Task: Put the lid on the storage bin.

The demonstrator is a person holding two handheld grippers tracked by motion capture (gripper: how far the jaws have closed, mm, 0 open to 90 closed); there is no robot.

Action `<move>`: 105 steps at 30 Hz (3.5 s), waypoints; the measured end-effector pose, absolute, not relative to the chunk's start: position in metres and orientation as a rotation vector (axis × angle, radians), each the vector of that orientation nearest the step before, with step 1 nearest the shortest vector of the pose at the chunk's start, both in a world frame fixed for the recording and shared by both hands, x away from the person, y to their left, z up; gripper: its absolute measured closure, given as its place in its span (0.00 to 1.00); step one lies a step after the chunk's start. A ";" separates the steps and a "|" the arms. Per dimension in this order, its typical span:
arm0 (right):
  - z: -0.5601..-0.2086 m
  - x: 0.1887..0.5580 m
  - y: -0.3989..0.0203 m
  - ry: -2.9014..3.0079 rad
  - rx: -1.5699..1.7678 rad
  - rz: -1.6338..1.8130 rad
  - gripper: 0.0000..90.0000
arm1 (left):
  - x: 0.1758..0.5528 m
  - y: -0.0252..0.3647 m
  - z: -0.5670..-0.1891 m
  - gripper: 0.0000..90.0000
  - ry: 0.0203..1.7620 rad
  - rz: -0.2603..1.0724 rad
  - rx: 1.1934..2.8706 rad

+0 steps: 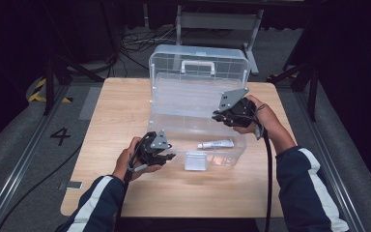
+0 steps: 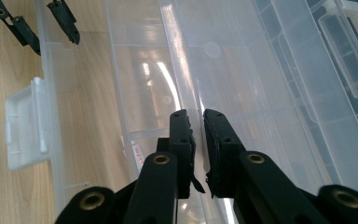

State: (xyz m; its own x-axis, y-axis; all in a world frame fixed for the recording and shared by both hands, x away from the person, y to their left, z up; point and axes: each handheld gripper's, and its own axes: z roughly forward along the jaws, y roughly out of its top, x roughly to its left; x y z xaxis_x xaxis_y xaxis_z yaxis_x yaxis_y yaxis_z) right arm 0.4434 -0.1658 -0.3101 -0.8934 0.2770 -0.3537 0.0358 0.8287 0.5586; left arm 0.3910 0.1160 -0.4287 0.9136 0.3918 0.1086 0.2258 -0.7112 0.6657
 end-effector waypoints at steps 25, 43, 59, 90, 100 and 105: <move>-0.329 0.430 -0.179 2.500 0.306 1.002 0.88 | 0.392 0.114 -0.427 0.70 0.431 0.323 2.430; -0.338 0.424 -0.185 2.431 0.387 1.121 0.85 | 0.389 0.113 -0.415 0.79 0.389 0.344 2.445; -0.342 0.421 -0.194 2.406 0.430 1.162 0.82 | 0.377 0.145 -0.382 0.66 0.420 0.432 2.309; -0.344 0.418 -0.196 2.419 0.452 1.133 0.80 | 0.438 0.188 -0.336 1.00 0.625 0.575 1.999; -0.344 0.417 -0.197 2.425 0.446 1.133 0.80 | 0.467 0.177 -0.317 1.00 0.675 0.631 1.965; -0.345 0.417 -0.197 2.428 0.440 1.128 0.80 | 0.479 0.172 -0.311 1.00 0.700 0.655 1.954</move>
State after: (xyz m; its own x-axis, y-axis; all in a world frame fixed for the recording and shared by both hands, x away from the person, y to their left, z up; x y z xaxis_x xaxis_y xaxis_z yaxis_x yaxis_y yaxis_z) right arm 0.4166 -0.1971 -0.3445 -0.8595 0.4496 -0.2431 0.1043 0.6199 0.7777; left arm 0.4792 0.1725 -0.3113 0.6952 0.7009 0.1596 0.2057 -0.4067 0.8901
